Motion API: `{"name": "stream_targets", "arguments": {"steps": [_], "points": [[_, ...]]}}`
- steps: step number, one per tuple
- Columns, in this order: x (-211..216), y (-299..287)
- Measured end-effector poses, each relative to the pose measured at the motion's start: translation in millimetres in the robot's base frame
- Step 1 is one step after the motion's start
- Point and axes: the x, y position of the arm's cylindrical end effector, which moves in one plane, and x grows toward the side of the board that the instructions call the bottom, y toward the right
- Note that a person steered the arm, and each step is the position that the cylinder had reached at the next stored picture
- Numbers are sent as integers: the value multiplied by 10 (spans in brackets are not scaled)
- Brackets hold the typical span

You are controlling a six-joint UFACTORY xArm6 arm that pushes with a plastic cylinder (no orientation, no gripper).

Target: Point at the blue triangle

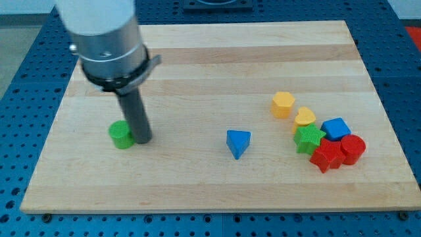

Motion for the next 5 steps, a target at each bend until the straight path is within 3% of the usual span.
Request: {"name": "stream_targets", "arguments": {"steps": [1,3,5], "points": [[-1,-180],[148,616],[650,1433]]}}
